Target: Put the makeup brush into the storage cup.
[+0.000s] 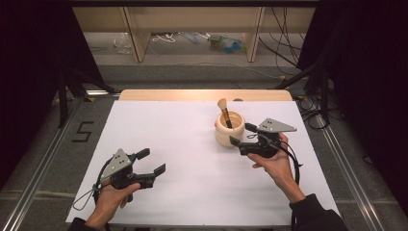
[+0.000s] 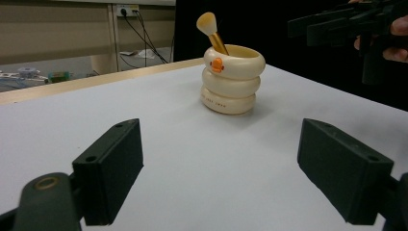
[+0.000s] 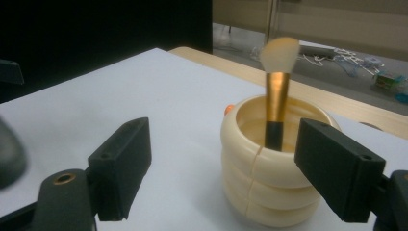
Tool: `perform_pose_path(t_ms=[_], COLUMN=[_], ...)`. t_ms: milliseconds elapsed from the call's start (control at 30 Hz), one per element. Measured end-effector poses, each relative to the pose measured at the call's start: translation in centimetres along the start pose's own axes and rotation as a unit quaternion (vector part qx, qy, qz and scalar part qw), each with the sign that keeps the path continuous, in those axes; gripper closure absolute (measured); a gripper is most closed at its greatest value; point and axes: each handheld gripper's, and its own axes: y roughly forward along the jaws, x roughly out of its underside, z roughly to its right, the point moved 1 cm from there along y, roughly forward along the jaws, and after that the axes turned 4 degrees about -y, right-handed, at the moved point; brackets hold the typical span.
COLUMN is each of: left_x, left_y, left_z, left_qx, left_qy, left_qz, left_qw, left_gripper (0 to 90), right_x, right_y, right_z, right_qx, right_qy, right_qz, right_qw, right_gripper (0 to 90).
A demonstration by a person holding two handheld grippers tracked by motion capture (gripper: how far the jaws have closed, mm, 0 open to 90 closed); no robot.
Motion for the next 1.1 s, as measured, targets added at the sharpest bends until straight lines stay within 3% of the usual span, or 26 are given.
perform_pose_path(t_ms=[67, 200, 267, 400, 467, 800, 933, 1000, 1100], left_x=[0.0, 0.0, 0.0, 0.0, 0.0, -0.1, 0.0, -0.1, 0.0], left_y=[0.0, 0.1, 0.1, 0.0, 0.0, -0.1, 0.0, 0.1, 0.1], left_z=[0.0, 0.1, 0.1, 0.0, 0.0, 0.1, 0.1, 0.1, 0.1], left_qx=[0.001, 0.0, 0.0, 0.0, 0.0, 0.0, -0.001, 0.0, 0.001], left_qy=[0.001, 0.001, 0.001, 0.0, 0.001, 0.003, -0.005, 0.001, 0.004], left_qz=[0.001, -0.001, -0.001, -0.001, 0.0, 0.0, 0.002, 0.001, -0.001], left_qw=[1.0, 1.0, 1.0, 1.0, 1.0, 1.0, 1.0, 1.0, 1.0], left_gripper=[16.0, 16.0, 16.0, 16.0, 16.0, 16.0, 16.0, 16.0, 16.0], right_x=[0.1, 0.4, 0.6, 0.8, 0.9, 1.5, 1.9, 2.0, 2.2], right_y=[-0.2, -0.5, -0.6, -1.1, -1.2, -1.9, -2.3, -2.4, -2.9], right_z=[-0.1, -0.4, -0.3, -0.5, -0.6, -0.9, -0.9, -1.0, -1.0], right_qx=[-0.003, -0.009, -0.001, -0.011, -0.01, -0.016, -0.018, -0.019, -0.018], right_qy=[0.004, 0.013, 0.004, 0.015, 0.021, 0.018, 0.016, 0.022, 0.02], right_qz=[-0.01, -0.005, 0.002, -0.01, -0.002, 0.004, -0.002, 0.009, -0.002], right_qw=[0.9999, 0.9999, 1.0, 0.9998, 0.9997, 0.9997, 0.9997, 0.9995, 0.9996], right_gripper=[20.5, 20.3, 20.1, 19.6, 18.6, 15.9, 15.9, 16.0, 16.1])
